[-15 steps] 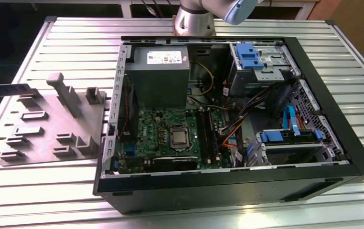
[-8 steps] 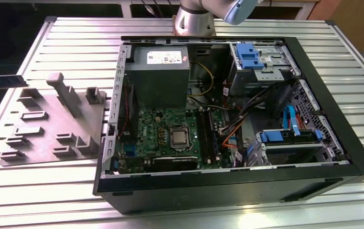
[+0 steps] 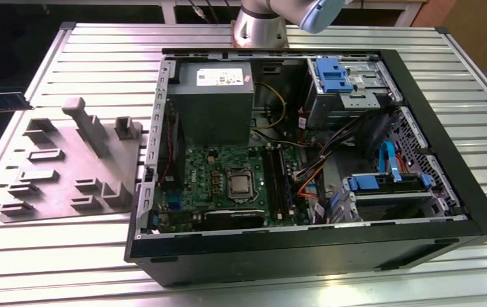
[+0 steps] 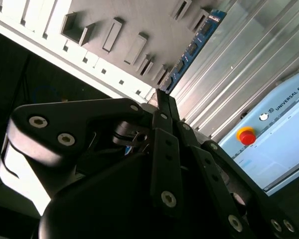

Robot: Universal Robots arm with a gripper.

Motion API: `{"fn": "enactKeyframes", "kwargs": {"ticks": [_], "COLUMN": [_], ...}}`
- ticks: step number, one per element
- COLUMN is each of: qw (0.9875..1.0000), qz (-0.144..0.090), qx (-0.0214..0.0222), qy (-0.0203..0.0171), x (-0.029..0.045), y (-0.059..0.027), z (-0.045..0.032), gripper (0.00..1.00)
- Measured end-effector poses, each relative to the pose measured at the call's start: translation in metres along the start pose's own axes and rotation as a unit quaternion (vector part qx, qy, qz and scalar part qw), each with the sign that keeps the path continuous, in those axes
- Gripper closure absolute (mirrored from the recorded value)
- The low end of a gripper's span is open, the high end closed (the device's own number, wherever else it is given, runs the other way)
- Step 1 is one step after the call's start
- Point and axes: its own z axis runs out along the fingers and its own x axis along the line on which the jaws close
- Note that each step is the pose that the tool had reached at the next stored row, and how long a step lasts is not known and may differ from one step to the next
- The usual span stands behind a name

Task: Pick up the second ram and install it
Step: 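Pick up the second ram and move it above second insertion slot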

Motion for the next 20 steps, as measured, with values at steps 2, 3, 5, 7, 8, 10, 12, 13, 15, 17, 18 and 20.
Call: {"fn": "enactKeyframes", "kwargs": {"ticks": [2,3,5,7,8,10,12,13,15,17,18,20], "qw": [1.0,1.0,1.0,1.0,1.0,1.0,1.0,1.0,1.0,1.0,1.0,1.0], "qz": [0.0,0.0,0.0,0.0,0.001,0.001,0.002,0.003,0.003,0.004,0.004,0.004], "qx": [-0.0001,-0.0002,0.0,0.0,0.0,0.0,0.0,0.0001,0.0001,0.0,0.0001,0.0001], "qy": [0.0001,0.0001,0.0,0.0,0.0,0.0,-0.0001,-0.0001,-0.0001,-0.0001,-0.0002,-0.0002], "x": [0.0,0.0,0.0002,0.0005,0.0006,0.0009,0.0012,0.0013,0.0016,0.0019,0.002,0.0023], "y": [-0.0004,-0.0013,-0.0044,-0.0094,-0.0118,-0.0171,-0.0222,-0.0246,-0.0302,-0.0362,-0.0392,-0.0451], "z": [-0.0002,-0.0003,-0.0002,-0.0003,-0.0004,-0.0005,-0.0006,-0.0007,-0.0007,-0.0007,-0.0006,-0.0005], "gripper": [0.89,0.89,0.89,0.89,0.89,0.89,0.89,0.89,0.89,0.89,0.89,0.89]}}
